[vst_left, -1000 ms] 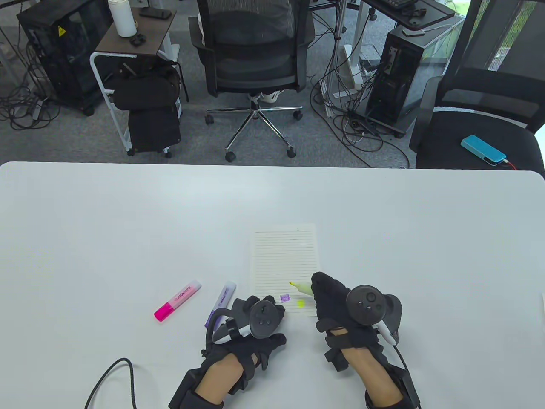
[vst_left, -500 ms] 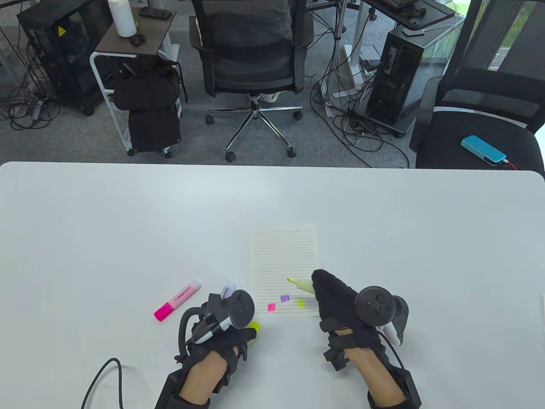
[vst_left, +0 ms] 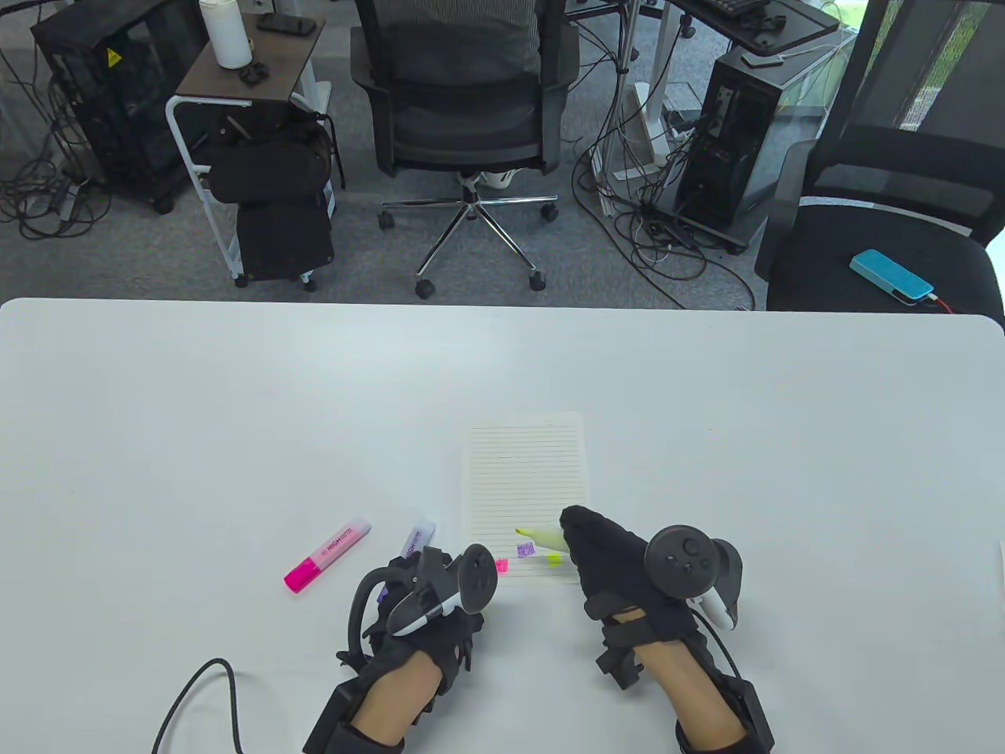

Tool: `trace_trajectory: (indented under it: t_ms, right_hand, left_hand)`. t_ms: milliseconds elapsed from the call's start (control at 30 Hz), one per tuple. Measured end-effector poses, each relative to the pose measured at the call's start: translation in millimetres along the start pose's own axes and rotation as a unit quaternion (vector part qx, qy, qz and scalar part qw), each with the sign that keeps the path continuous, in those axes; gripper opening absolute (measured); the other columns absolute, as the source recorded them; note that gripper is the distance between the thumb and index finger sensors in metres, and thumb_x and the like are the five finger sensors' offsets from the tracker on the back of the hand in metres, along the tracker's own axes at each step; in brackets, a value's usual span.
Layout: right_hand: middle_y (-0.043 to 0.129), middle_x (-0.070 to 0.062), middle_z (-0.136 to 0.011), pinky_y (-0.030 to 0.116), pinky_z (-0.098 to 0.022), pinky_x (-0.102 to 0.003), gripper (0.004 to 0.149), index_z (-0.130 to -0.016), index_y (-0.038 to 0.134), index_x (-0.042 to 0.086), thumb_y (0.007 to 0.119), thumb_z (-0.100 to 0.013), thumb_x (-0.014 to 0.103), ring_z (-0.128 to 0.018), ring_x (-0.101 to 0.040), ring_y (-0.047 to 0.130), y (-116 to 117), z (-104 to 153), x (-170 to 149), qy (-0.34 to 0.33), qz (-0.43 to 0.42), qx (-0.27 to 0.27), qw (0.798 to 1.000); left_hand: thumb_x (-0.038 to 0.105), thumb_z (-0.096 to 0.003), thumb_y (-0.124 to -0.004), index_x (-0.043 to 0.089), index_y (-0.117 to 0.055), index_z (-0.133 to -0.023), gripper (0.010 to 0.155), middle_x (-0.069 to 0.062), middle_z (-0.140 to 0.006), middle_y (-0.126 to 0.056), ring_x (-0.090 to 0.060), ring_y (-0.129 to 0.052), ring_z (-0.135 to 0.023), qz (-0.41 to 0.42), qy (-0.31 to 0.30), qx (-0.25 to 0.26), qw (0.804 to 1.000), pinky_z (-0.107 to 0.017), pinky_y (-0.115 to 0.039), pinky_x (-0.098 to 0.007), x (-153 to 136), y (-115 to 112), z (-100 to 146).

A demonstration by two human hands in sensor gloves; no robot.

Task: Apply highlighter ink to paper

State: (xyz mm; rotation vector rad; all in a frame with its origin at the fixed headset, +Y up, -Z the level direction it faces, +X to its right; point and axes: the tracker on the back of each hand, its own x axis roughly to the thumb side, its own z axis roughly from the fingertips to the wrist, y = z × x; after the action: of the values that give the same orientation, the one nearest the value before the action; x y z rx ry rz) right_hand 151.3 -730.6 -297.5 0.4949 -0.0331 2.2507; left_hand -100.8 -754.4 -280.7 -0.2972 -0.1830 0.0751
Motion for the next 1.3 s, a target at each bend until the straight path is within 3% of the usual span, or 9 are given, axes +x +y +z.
trace_trajectory:
  t_ms: [133,233,367,700,767,833,933,1067,1300]
  right_hand:
    - [0.088,-0.013,-0.076,0.075,-0.053,-0.055,0.04,-0.1,0.071,0.018,0.07,-0.064,0.036,-0.048,-0.029,0.093,4,-4,7,-0.093,-0.024,0.039,0.995]
    - [0.088,-0.013,-0.076,0.075,-0.054,-0.056,0.04,-0.1,0.072,0.019,0.071,-0.063,0.036,-0.048,-0.029,0.093,4,-4,10,-0.113,-0.031,0.044,0.992]
    - [0.088,-0.013,-0.077,0.075,-0.054,-0.056,0.04,-0.1,0.073,0.019,0.071,-0.063,0.035,-0.049,-0.029,0.093,4,-4,9,-0.112,-0.012,0.05,0.992]
    - [0.084,-0.015,-0.083,0.072,-0.057,-0.059,0.04,-0.101,0.072,0.021,0.072,-0.063,0.034,-0.055,-0.033,0.091,16,-4,15,-0.122,0.019,0.108,0.987]
    - [0.083,-0.015,-0.085,0.071,-0.058,-0.059,0.041,-0.102,0.07,0.022,0.072,-0.063,0.034,-0.057,-0.034,0.09,17,-4,15,-0.124,0.024,0.112,0.986]
    - [0.082,-0.015,-0.086,0.071,-0.057,-0.059,0.043,-0.103,0.068,0.02,0.071,-0.063,0.034,-0.058,-0.034,0.089,17,-4,15,-0.128,0.003,0.114,0.985]
    - [0.082,-0.015,-0.085,0.071,-0.057,-0.058,0.043,-0.103,0.068,0.019,0.07,-0.063,0.034,-0.057,-0.033,0.089,22,-3,19,-0.142,-0.048,0.123,0.981]
    - [0.082,-0.013,-0.083,0.073,-0.056,-0.057,0.043,-0.103,0.066,0.017,0.069,-0.062,0.034,-0.054,-0.03,0.089,29,-1,27,-0.162,-0.015,0.118,0.98]
    - [0.082,-0.016,-0.077,0.074,-0.053,-0.057,0.042,-0.1,0.069,0.015,0.068,-0.061,0.032,-0.048,-0.03,0.088,30,0,26,-0.161,-0.069,0.107,0.979]
  left_hand:
    - [0.049,-0.0375,-0.085,0.02,-0.078,-0.085,0.056,-0.006,-0.103,-0.064,-0.037,-0.062,-0.094,0.088,-0.033,0.062,0.994,-0.07,-0.049,-0.063,-16,16,6]
    - [0.048,-0.0369,-0.086,0.022,-0.078,-0.085,0.055,-0.006,-0.102,-0.066,-0.037,-0.064,-0.093,0.149,-0.056,0.088,0.983,-0.07,-0.049,-0.063,-28,22,7]
    - [0.047,-0.0363,-0.088,0.024,-0.078,-0.086,0.055,-0.005,-0.102,-0.068,-0.037,-0.065,-0.093,0.215,-0.097,0.079,0.969,-0.07,-0.05,-0.064,-36,22,3]
    - [0.046,-0.0365,-0.088,0.025,-0.077,-0.086,0.055,-0.006,-0.098,-0.077,-0.036,-0.076,-0.089,0.244,-0.143,0.069,0.957,-0.068,-0.056,-0.064,-28,18,2]
    - [0.048,-0.0368,-0.087,0.026,-0.076,-0.087,0.055,-0.004,-0.091,-0.085,-0.033,-0.087,-0.08,0.268,-0.15,0.073,0.949,-0.066,-0.063,-0.063,-31,18,1]
    - [0.051,-0.0375,-0.085,0.027,-0.076,-0.087,0.056,-0.002,-0.078,-0.094,-0.026,-0.1,-0.062,0.327,-0.165,0.069,0.928,-0.06,-0.074,-0.058,-34,16,-1]
    - [0.059,-0.0372,-0.084,0.027,-0.074,-0.091,0.063,0.006,-0.061,-0.097,-0.015,-0.102,-0.036,0.393,-0.201,0.047,0.896,-0.052,-0.083,-0.053,-28,11,-3]
    - [0.063,-0.0352,-0.084,0.025,-0.081,-0.085,0.063,0.01,-0.049,-0.1,-0.007,-0.101,-0.019,0.387,-0.208,0.077,0.895,-0.043,-0.09,-0.048,-22,6,-5]
    - [0.055,-0.0377,-0.08,0.009,-0.084,-0.069,0.056,0.009,-0.035,-0.1,-0.005,-0.094,-0.005,0.412,-0.243,0.096,0.873,-0.035,-0.094,-0.042,-13,10,0]
